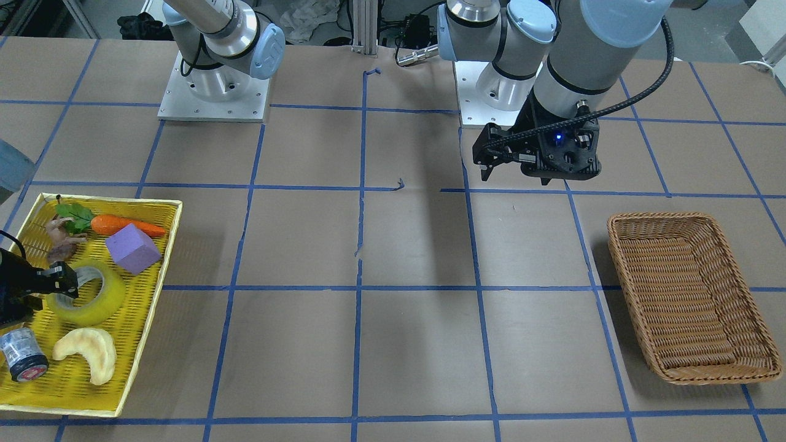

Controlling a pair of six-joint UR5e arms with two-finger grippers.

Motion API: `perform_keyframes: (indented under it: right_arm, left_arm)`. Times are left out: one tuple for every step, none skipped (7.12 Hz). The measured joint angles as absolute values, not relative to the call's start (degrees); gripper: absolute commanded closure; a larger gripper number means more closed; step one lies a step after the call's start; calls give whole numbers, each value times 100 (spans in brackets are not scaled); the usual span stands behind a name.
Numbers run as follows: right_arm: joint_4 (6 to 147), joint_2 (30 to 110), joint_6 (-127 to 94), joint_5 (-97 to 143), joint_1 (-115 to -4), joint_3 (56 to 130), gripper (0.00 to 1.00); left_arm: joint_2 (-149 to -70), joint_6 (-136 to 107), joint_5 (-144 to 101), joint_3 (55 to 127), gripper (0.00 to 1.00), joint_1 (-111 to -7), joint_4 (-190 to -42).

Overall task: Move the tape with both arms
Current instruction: 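Lower the right gripper into the yellow basket onto the yellow tape roll, then grasp the tape roll with the right gripper and lift it out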

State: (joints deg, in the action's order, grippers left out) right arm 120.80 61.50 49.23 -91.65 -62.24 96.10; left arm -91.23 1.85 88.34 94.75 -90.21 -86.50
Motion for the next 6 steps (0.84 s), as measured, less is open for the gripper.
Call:
perform_keyframes:
  right_arm:
    - [12073,6155,4894,-9168,-6223,9609,100]
    - [12063,6172,4875,-9189,-6223,9599,100]
    - [12041,6221,4851,-9236,-6223,9558,100]
    - [11958,6289,4826,-9276,-6223,9456,100]
    - [11779,6333,4808,-9285,-6244,9263,100]
    - [11522,6356,4729,-9272,-6305,8988,100]
  left_arm:
    - [-9123,185,8835,9475,0,-9020,-8654]
    - [-9126,185,8839,9475,0,-9023,-8654]
    - [-9129,185,8840,9475,0,-9025,-8651]
    - [-9130,184,8842,9475,0,-9025,-8650]
    - [-9131,186,8841,9473,0,-9021,-8649]
    - [-9132,190,8844,9469,0,-9021,-8648]
